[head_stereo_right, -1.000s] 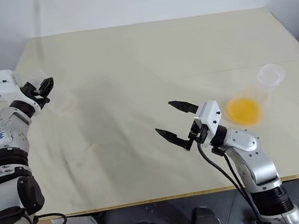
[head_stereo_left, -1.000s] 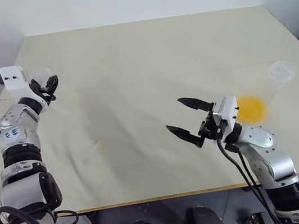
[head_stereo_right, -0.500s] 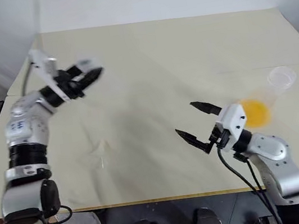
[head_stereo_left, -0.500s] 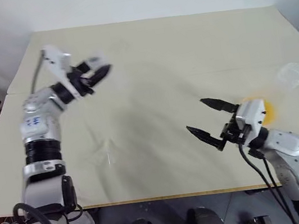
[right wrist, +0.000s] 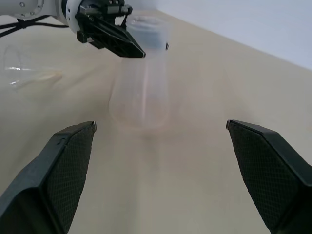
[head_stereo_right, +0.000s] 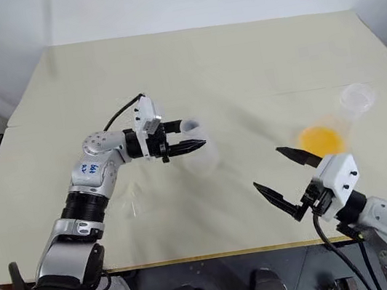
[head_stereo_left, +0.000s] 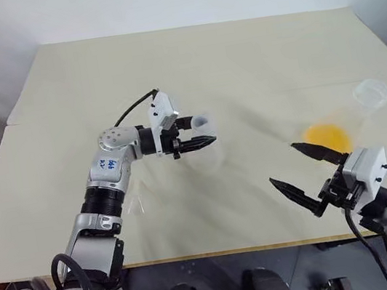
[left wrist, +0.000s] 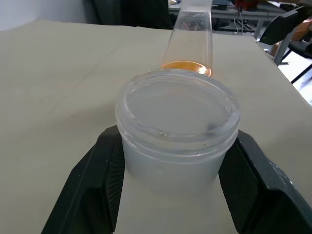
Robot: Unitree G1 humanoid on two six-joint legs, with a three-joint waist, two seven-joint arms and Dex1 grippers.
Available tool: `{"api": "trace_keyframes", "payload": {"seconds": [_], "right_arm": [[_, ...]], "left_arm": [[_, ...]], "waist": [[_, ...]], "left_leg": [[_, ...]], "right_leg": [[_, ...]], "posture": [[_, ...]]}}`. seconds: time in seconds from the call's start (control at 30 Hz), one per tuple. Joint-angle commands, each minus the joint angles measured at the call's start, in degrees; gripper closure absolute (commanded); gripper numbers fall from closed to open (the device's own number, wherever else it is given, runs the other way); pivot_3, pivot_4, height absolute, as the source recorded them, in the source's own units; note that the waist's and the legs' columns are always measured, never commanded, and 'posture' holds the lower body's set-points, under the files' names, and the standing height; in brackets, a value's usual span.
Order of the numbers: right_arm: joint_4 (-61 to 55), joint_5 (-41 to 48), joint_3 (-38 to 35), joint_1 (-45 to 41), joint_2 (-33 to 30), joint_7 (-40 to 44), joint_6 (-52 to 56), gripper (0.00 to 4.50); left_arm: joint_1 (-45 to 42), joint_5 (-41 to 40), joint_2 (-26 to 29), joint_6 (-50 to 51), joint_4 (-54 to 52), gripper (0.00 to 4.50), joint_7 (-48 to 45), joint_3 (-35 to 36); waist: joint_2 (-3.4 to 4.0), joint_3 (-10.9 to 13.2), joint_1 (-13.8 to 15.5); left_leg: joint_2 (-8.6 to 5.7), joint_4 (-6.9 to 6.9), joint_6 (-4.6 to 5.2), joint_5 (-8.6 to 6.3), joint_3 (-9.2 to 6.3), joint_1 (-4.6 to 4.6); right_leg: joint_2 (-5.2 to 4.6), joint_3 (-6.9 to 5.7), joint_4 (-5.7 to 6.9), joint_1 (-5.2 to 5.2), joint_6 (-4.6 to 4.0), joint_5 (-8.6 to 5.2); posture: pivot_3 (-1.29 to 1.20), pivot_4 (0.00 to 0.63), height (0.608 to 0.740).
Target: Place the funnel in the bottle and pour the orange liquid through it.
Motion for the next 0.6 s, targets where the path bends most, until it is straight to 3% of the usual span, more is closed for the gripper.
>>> {"api": "trace_keyframes", "payload": {"seconds": [0.03, 0.23, 0.6], "right_arm": [[-1.9, 0.9, -1.0, 0.2, -0.1, -0.4, -0.6, 0.0], [-1.2, 0.5, 0.6, -1.5, 0.3, -0.7, -0.3, 0.0], [0.8, 0.6, 2.3, -4.5, 0.1, -0.2, -0.4, 0.0]], "left_arm": [[-1.2, 1.1, -0.8, -1.7, 1.1, 1.79, -0.2, 0.0], [-1.3, -1.2, -1.2, 2.0, 0.5, 0.02, 1.3, 2.9], [-0.8, -5.3, 2.5, 2.1, -1.6, 0.02, -5.2, 8.5]], "waist": [[0.0, 0.0, 0.1], [0.0, 0.0, 0.0], [0.0, 0.0, -0.2]], "left_leg": [[0.0, 0.0, 0.0, 0.0, 0.0, 0.0], [0.0, 0.0, 0.0, 0.0, -0.01, -0.02], [0.0, 0.02, 0.0, 0.0, -0.04, -0.04]], "right_leg": [[0.0, 0.0, 0.0, 0.0, 0.0, 0.0], [0.0, -0.01, 0.0, -0.01, 0.0, 0.0], [0.0, -0.03, 0.0, -0.01, 0.0, 0.0]], "posture": [[0.0, 0.15, 0.74], [0.0, 0.15, 0.74], [0.0, 0.15, 0.74]]}}
